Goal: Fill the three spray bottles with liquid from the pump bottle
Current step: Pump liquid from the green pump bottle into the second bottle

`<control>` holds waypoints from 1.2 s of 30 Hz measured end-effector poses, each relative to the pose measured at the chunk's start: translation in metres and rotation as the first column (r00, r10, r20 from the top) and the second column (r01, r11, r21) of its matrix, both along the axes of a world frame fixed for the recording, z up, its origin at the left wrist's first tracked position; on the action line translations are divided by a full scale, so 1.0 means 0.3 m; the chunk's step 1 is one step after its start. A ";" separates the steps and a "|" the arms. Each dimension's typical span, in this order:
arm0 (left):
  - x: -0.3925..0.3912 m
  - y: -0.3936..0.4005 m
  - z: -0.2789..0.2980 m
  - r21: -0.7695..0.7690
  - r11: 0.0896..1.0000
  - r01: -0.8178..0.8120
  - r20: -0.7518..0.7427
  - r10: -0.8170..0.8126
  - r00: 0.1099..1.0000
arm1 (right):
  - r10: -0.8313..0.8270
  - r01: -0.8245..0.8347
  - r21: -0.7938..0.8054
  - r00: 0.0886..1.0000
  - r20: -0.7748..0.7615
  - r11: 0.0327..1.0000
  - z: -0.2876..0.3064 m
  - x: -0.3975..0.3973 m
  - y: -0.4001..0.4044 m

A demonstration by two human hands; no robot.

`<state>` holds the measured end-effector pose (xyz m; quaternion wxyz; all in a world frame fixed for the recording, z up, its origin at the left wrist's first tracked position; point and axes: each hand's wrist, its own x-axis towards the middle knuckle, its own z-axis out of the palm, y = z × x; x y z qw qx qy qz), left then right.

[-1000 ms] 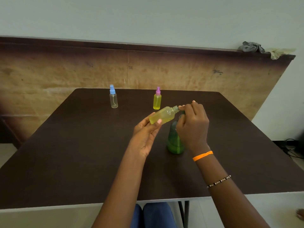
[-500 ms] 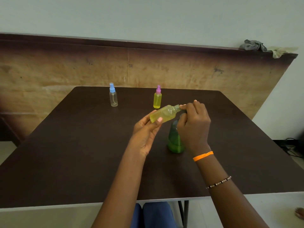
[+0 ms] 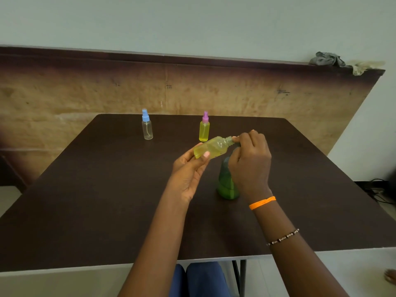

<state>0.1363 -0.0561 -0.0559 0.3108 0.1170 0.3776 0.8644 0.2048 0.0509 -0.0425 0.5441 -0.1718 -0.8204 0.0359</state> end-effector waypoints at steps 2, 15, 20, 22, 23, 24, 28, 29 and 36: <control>0.001 0.001 0.009 -0.003 1.000 -0.004 0.004 0.004 1.000 | 0.034 -0.034 -0.010 0.999 0.016 0.999 0.033 0.007 0.001; 0.002 0.006 0.007 -0.010 1.000 -0.001 0.006 0.002 1.000 | 0.027 -0.027 -0.001 1.000 0.000 1.000 0.000 0.005 0.015; -0.001 0.005 0.010 -0.014 1.000 -0.011 0.005 0.011 1.000 | 0.036 -0.035 -0.021 0.998 0.046 0.999 0.044 0.011 0.003; -0.006 0.009 0.004 -0.011 1.000 -0.012 -0.003 0.012 1.000 | 0.013 -0.013 -0.008 1.000 0.010 1.000 0.012 0.003 0.002; -0.007 0.010 0.002 -0.013 1.000 -0.012 -0.008 0.012 1.000 | -0.005 0.006 0.014 1.000 -0.017 1.000 -0.011 0.000 0.004; -0.008 0.012 0.002 -0.017 1.000 -0.013 -0.010 0.012 1.000 | -0.020 0.021 0.037 0.999 -0.044 0.999 -0.030 -0.003 0.010; -0.007 0.012 0.003 -0.035 0.999 -0.021 -0.001 0.021 1.000 | -0.032 0.034 0.030 0.997 -0.064 0.999 -0.048 -0.010 0.023; -0.004 0.011 0.004 -0.033 0.999 -0.021 0.003 0.021 1.000 | -0.039 0.041 0.029 0.998 -0.043 0.999 -0.044 -0.005 0.017; 0.005 0.004 0.019 -0.012 1.000 -0.009 -0.002 0.009 1.000 | 0.023 -0.022 -0.030 0.999 0.034 0.999 0.037 0.016 0.000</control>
